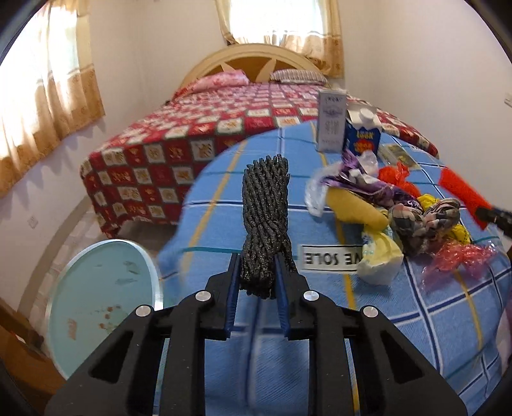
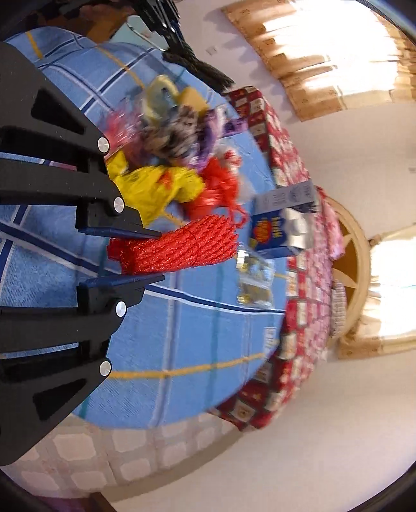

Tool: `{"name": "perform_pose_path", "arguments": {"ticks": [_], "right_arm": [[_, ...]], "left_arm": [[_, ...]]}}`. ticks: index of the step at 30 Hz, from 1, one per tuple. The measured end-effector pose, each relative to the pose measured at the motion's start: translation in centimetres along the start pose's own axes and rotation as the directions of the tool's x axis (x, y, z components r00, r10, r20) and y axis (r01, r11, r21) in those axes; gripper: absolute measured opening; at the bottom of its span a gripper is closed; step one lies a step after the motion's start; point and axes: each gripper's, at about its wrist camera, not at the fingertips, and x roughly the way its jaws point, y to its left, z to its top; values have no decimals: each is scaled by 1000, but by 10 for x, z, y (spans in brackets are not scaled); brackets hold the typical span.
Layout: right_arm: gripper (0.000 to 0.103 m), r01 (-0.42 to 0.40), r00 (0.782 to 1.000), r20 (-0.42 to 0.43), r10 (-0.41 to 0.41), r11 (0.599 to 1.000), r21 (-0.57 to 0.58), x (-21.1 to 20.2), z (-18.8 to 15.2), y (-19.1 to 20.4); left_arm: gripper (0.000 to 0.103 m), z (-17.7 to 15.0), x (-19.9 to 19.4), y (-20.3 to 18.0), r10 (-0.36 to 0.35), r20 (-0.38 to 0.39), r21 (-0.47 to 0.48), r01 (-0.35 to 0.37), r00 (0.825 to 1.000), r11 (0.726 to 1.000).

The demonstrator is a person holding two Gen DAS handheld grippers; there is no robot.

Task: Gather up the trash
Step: 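Grasp the black rope bundle with the left gripper while the right grasps the red rope, then carry the black and red rope bundles over the blue bin with both grippers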

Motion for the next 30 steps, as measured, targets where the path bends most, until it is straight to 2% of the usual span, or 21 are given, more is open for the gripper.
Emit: {"name": "perform_pose_path", "arguments": {"ticks": [4, 6, 20, 30], "right_arm": [[20, 5, 998, 56, -2, 998, -56, -8, 13, 23], [20, -15, 997, 72, 21, 996, -93, -7, 17, 42], [20, -178, 976, 74, 203, 950, -256, 14, 34, 151], [20, -248, 959, 53, 279, 912, -326, 31, 38, 206]], "left_arm": [[21, -4, -20, 17, 52, 22, -1, -52, 998, 999], [21, -6, -27, 26, 73, 30, -10, -73, 997, 997], [21, -24, -52, 82, 177, 26, -65, -175, 984, 982], [21, -39, -57, 110, 230, -2, -99, -229, 973, 968]]}}
